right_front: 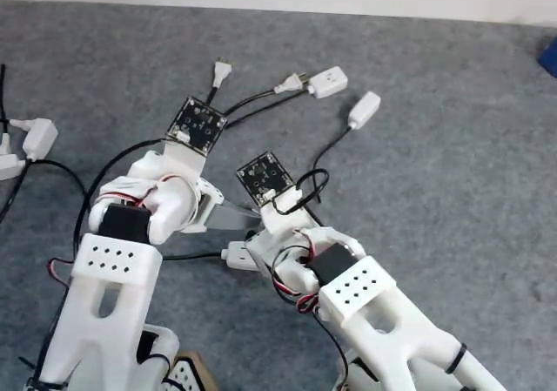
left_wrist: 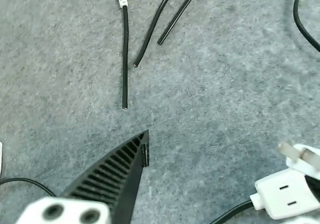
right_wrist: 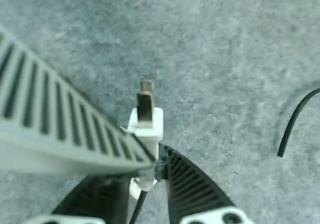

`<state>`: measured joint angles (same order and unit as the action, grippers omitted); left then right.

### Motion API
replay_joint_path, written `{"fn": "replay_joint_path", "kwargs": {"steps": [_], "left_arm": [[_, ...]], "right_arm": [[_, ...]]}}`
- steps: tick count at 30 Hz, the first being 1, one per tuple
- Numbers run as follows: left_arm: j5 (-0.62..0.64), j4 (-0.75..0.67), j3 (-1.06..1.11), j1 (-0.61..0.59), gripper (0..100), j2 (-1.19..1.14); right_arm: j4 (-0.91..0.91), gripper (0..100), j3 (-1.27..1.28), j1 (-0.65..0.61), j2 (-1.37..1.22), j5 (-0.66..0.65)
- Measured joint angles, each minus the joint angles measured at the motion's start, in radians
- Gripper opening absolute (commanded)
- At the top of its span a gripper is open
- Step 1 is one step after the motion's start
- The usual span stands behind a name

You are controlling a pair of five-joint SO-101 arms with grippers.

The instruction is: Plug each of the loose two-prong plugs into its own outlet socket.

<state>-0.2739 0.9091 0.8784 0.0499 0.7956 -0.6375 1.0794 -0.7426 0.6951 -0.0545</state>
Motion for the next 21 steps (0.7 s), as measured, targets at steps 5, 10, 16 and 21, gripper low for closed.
{"fn": "replay_joint_path", "kwargs": {"steps": [5,10,16,21], "left_arm": [[0.0,-0.029,0.029,-0.006,55,0.0],[0.003,-0.114,0.106,-0.058,55,0.002],[0.006,-0.144,0.141,-0.058,55,0.002],[0.006,-0.146,0.141,-0.066,55,0.002]], "right_arm": [[-0.097,0.6,-0.049,-0.002,0.009,0.0],[-0.23,0.6,-0.06,-0.051,0.155,0.0],[-0.35,0.6,-0.069,-0.091,0.295,0.0],[-0.377,0.6,-0.12,-0.091,0.301,0.0]]}}
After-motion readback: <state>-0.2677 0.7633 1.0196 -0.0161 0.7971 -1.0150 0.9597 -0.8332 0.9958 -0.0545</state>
